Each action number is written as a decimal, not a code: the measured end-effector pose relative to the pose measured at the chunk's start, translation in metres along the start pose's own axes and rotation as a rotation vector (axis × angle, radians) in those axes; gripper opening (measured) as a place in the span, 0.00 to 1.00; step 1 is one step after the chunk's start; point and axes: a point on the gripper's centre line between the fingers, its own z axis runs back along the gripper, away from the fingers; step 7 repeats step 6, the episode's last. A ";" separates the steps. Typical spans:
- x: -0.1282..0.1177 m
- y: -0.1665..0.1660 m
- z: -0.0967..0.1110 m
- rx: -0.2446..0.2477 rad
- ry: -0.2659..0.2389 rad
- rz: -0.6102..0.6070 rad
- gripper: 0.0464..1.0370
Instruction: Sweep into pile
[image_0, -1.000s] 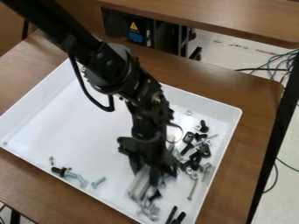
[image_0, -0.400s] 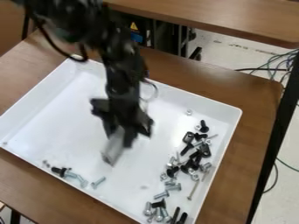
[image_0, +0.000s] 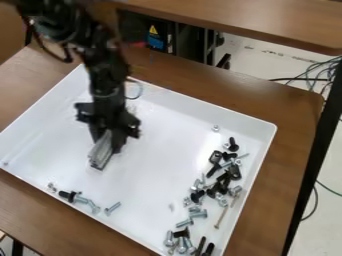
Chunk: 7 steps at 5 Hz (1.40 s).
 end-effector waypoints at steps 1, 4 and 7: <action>0.000 0.021 -0.013 -0.065 0.000 0.052 0.32; -0.014 0.004 -0.005 -0.084 0.017 0.017 0.96; 0.002 -0.038 0.037 -0.013 -0.014 -0.122 0.96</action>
